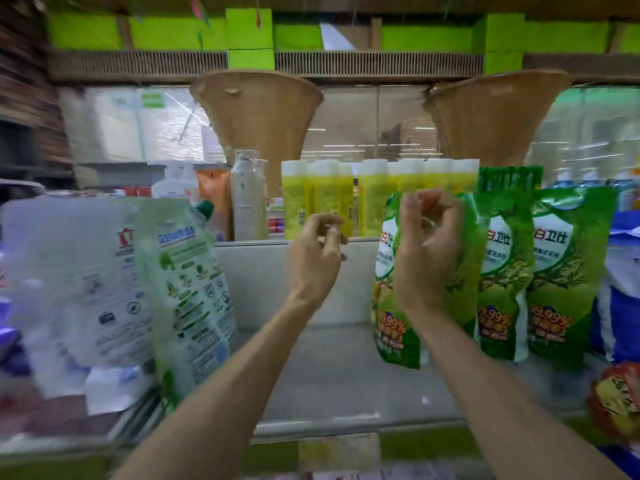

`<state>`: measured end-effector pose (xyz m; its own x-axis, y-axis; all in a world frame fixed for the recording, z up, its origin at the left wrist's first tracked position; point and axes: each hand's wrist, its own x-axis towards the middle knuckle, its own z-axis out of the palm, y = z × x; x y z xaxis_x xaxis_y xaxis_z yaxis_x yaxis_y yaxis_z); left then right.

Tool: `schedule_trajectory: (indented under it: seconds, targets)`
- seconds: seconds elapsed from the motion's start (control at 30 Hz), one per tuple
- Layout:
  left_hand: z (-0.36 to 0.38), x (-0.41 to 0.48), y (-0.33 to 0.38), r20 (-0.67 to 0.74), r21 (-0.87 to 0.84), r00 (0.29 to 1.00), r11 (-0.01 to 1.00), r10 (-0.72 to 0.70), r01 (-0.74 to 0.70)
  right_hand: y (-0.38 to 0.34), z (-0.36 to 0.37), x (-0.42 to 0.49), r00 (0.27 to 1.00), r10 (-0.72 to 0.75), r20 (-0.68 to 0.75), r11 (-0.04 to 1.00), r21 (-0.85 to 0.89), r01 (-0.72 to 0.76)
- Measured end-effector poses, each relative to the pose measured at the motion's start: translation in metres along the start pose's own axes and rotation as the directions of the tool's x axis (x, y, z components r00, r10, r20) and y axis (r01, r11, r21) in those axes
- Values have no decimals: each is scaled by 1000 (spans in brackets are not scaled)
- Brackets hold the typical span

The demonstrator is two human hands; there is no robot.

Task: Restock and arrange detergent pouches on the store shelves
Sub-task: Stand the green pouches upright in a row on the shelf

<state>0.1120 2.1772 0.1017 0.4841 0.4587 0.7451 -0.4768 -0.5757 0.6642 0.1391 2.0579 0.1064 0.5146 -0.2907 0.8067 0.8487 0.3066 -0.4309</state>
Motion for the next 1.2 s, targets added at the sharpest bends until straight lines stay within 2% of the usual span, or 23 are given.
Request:
schedule_trajectory:
  seconds: [0.1, 0.23, 0.4, 0.47, 0.5, 0.57, 0.63, 0.67, 0.7, 0.73, 0.77, 0.8, 0.83, 0.87, 0.97, 1.07, 1.2]
  targets:
    - [-46, 13, 28, -114, 69, 982, 987, 152, -144, -8, 26, -6, 998, -51, 23, 997, 58, 50]
    - [-107, 20, 53, -233, 225, 934, 949, 272, -221, -12, 60, -27, 988, -37, 147, 990, 143, 16]
    - [-174, 6, 67, -257, 503, 818, 794, 515, -342, -10, 93, -58, 950, 113, 291, 976, 148, -161]
    - [-195, 0, 69, -272, 543, 770, 753, 577, -372, -4, 103, -67, 921, 193, 338, 959, 134, -250]
    - [-205, 0, 67, -306, 526, 755, 764, 581, -375, -2, 107, -71, 905, 226, 360, 951, 122, -286]
    - [-222, 3, 57, -408, 466, 756, 829, 512, -311, 3, 114, -79, 881, 269, 390, 940, 93, -328]
    - [-235, 4, 38, -446, 357, 846, 925, 294, -133, 7, 121, -85, 843, 325, 428, 929, 23, -370]
    - [-239, 1, 26, -407, 289, 904, 957, 131, -8, 9, 125, -88, 805, 372, 462, 914, -31, -405]
    - [-240, -5, 14, -340, 219, 939, 967, -49, 129, 12, 128, -92, 743, 433, 511, 887, -93, -453]
    - [-240, -13, 3, -260, 163, 940, 950, -219, 267, 15, 131, -96, 655, 497, 570, 849, -161, -504]
    - [-238, -22, -7, -188, 155, 917, 912, -351, 380, 17, 134, -101, 552, 550, 627, 808, -232, -541]
    - [-236, -32, -15, -137, 217, 895, 868, -426, 446, 20, 135, -107, 461, 583, 669, 777, -294, -557]
    - [-235, -39, -22, -103, 316, 885, 829, -454, 462, 22, 137, -112, 401, 601, 692, 760, -339, -554]
    - [-233, -43, -27, -75, 416, 883, 790, -464, 451, 24, 138, -116, 373, 610, 699, 753, -364, -548]
    - [-226, -44, -28, 6, 579, 855, 699, -519, 420, 25, 140, -118, 336, 619, 710, 728, -358, -584]
    - [-215, -38, -22, 31, 483, 813, 721, -581, 497, 24, 139, -115, 286, 603, 744, 707, -334, -623]
    - [-190, -34, -22, 47, 336, 809, 772, -586, 540, 28, 137, -110, 336, 590, 734, 733, -312, -605]
